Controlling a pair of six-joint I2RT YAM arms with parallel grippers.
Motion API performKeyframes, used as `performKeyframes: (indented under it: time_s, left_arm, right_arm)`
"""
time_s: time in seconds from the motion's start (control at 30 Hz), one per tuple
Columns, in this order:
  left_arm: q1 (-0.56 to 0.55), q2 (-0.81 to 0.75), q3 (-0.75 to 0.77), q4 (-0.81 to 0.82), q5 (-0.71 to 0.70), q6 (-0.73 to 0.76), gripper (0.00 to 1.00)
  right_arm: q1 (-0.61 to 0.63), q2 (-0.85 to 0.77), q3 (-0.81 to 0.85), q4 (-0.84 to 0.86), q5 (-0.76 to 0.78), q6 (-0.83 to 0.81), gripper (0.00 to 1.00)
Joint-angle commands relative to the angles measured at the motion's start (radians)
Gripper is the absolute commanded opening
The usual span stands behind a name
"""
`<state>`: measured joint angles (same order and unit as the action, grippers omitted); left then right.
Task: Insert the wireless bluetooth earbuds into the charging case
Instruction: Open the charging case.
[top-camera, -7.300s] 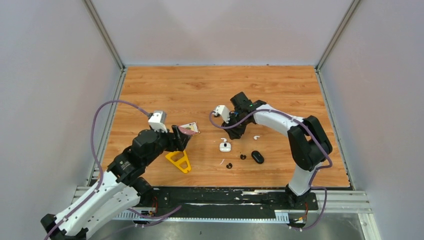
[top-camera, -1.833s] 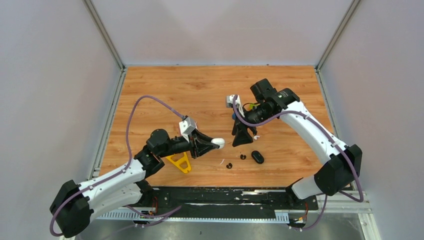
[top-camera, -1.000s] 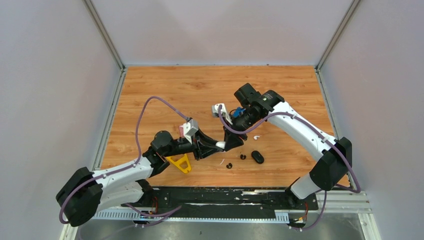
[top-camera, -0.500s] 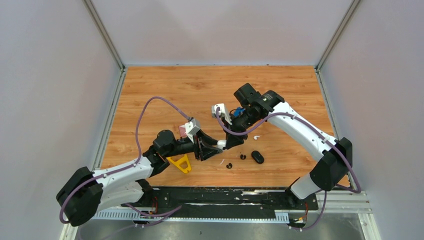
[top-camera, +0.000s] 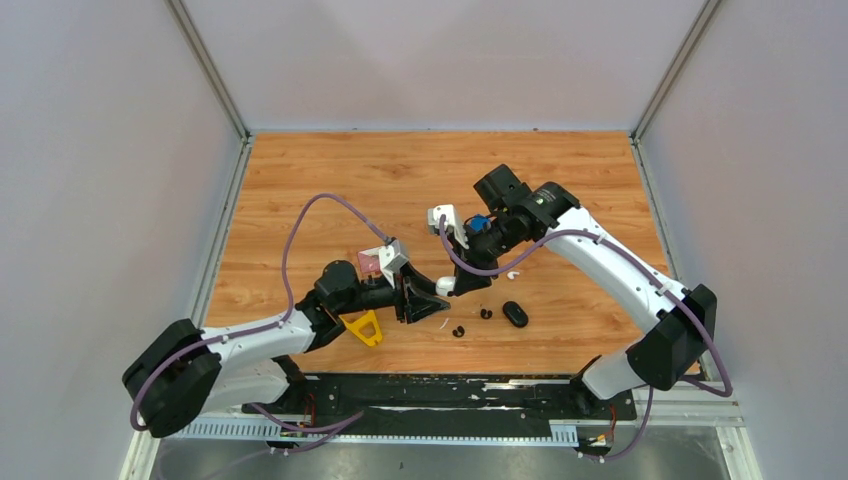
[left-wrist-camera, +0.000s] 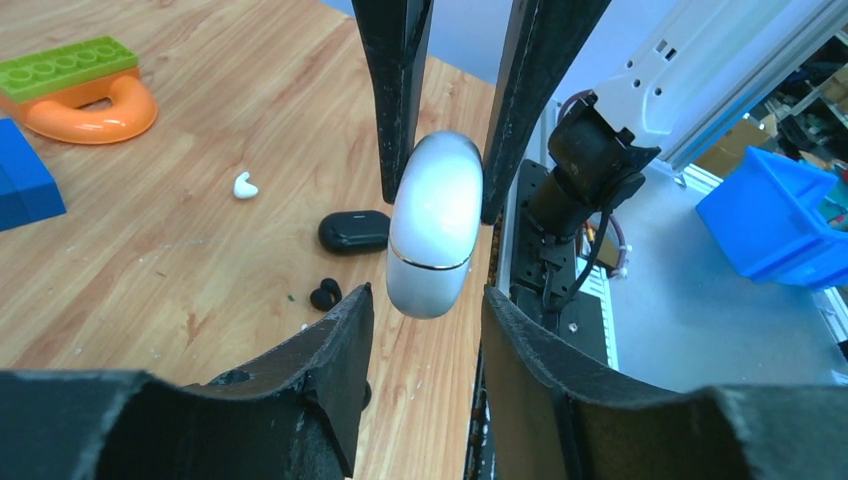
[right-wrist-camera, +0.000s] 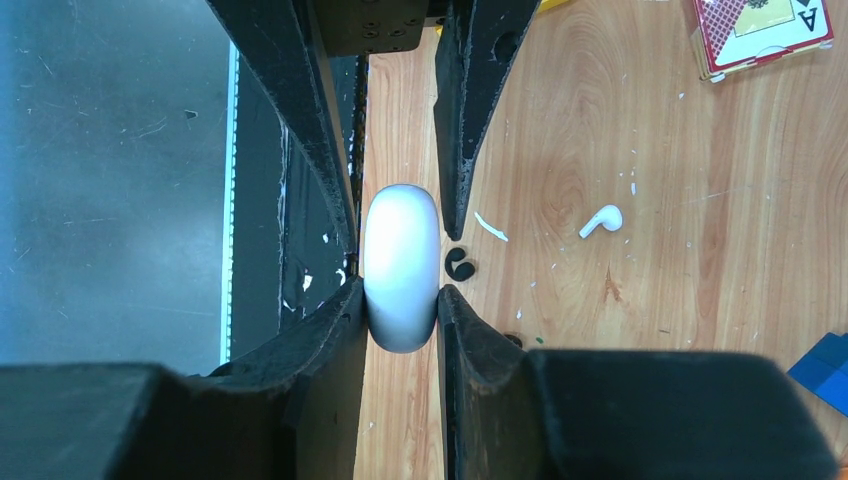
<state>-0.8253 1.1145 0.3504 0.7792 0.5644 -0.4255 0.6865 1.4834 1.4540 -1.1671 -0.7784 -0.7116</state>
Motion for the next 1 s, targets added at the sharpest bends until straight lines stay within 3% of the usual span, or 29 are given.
performKeyframes:
  time_s: [0.0, 0.97]
  left_arm:
    - [-0.009, 0.023, 0.006, 0.131, 0.016, -0.023, 0.50]
    - [-0.023, 0.078, 0.044, 0.186, 0.024, -0.062, 0.48]
  right_arm:
    - [0.006, -0.009, 0.034, 0.009, -0.038, -0.004, 0.09]
    - [0.007, 0.006, 0.018, 0.007, -0.028, -0.009, 0.13]
